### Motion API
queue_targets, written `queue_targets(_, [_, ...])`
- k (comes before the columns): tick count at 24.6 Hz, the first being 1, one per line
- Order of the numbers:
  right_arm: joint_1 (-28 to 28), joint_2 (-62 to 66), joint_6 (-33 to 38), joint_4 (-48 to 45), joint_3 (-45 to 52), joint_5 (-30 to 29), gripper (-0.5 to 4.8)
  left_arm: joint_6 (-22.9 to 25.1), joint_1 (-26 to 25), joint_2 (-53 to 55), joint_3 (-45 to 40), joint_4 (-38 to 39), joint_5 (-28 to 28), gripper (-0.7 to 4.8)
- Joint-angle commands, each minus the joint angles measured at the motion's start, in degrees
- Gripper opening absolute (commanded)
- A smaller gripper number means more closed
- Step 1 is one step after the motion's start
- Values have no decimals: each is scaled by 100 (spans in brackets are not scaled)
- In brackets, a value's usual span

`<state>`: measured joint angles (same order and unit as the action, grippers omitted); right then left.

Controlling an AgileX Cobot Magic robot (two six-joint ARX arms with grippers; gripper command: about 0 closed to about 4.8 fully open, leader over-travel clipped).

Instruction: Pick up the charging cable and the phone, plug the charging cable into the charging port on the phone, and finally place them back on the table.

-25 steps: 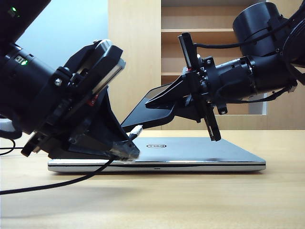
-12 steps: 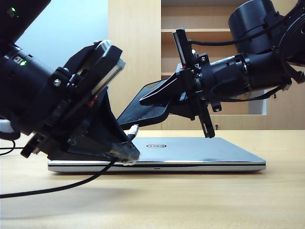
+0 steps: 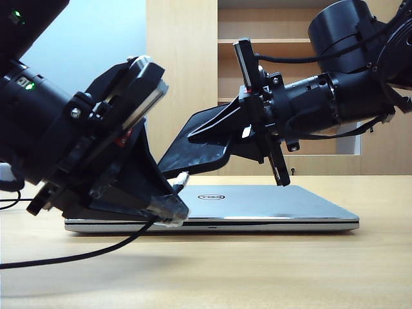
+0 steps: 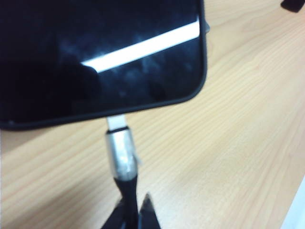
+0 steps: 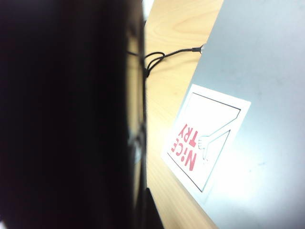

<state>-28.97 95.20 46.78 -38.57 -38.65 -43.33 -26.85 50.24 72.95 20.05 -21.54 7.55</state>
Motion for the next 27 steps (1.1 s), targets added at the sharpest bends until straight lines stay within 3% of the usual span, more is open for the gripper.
queue_targets(1, [-37,-50,-201,181,-9,-315,-6,7,2,-22,33,-302,-70,-6])
queue_targets(14, [-50,-50,-170,232,-9,-168,-6,9,2,-22,33,-557,-70,-6])
queue_targets(27, [-50,-50,293,227,-9,-236,-6,96,2,-22,33,-562,-70,-6])
